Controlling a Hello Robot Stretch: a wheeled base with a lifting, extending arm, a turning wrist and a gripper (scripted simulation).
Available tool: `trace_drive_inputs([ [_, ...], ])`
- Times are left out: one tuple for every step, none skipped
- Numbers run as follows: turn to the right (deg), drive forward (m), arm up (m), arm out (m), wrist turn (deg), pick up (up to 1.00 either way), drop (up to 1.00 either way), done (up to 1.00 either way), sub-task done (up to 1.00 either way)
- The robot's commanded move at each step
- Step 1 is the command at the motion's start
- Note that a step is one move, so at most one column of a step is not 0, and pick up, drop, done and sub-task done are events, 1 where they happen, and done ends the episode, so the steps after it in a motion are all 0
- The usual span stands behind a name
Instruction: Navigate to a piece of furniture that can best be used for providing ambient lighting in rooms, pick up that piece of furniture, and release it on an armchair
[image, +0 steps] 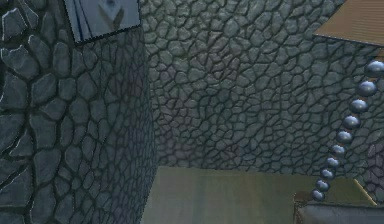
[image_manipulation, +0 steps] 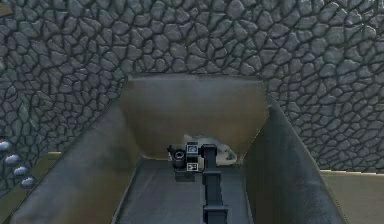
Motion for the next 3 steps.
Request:
trace_drive_inputs([
  [0.0,0.00,-0.32,0.00,0.0,0.00,0.00,0.00,0.00],
  [0.0,0.00,0.00,0.00,0.0,0.00,1.00,0.00,0.00],
  [0.0,0.00,0.10,0.00,0.0,0.00,0.00,0.00,0.00],
])
